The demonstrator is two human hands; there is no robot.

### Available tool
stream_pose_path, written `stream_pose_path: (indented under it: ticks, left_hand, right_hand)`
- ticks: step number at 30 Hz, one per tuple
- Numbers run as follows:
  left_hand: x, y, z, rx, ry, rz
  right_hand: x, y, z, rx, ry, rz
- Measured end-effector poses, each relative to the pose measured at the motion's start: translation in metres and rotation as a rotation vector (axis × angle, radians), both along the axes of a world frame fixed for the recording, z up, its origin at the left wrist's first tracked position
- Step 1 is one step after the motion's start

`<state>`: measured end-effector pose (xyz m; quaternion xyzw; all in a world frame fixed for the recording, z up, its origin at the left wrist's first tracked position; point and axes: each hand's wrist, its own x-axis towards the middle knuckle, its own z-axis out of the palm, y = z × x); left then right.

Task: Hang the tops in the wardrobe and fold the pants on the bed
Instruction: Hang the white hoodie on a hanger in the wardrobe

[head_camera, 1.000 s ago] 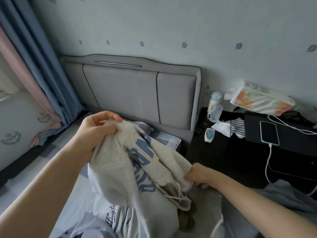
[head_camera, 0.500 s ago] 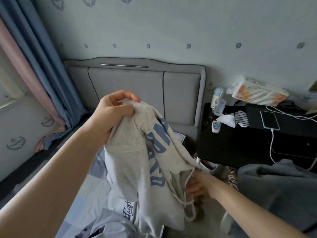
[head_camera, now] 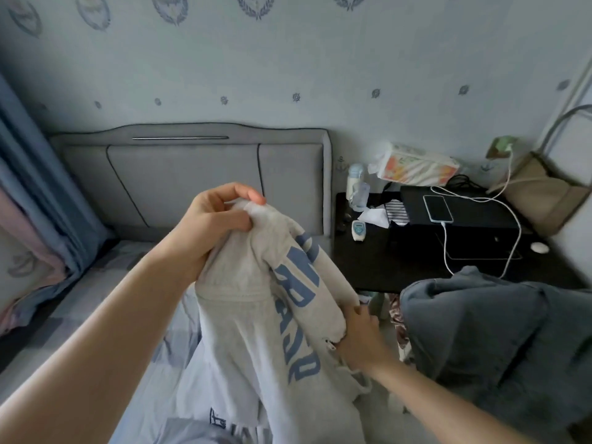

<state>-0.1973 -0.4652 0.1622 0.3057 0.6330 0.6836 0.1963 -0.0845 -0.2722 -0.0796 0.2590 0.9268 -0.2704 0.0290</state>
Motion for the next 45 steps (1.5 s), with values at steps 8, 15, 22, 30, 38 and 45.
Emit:
stream_pose_path:
  ticks: [8,15,22,30,38,45]
  left_hand:
    - [0.013,0.025,-0.007,-0.160,-0.038,0.035]
    - [0.044,0.101,-0.063,-0.758,0.249,-0.043]
    - [0.147,0.201,-0.078,-0.901,0.573,-0.596]
    - [0.225,0.257,-0.055,-0.353,0.068,-0.533]
    - [0.290,0.301,-0.051,-0.317,0.058,-0.547]
    - [0.317,0.322,-0.051,-0.328,-0.086,-0.685]
  right_hand:
    - [0.076,0.089,0.049,-0.271,0.130,-0.153]
    - [0.147,0.127,0.157,-0.312,0.412,-0.181]
    - [0.193,0.133,0.231,-0.187,0.405,-0.050]
    - [0.249,0.190,0.250,-0.193,0.425,-0.312]
    - [0.315,0.234,0.257,-0.204,0.227,-0.184]
    - [0.369,0.293,0.268,-0.116,0.284,-0.291]
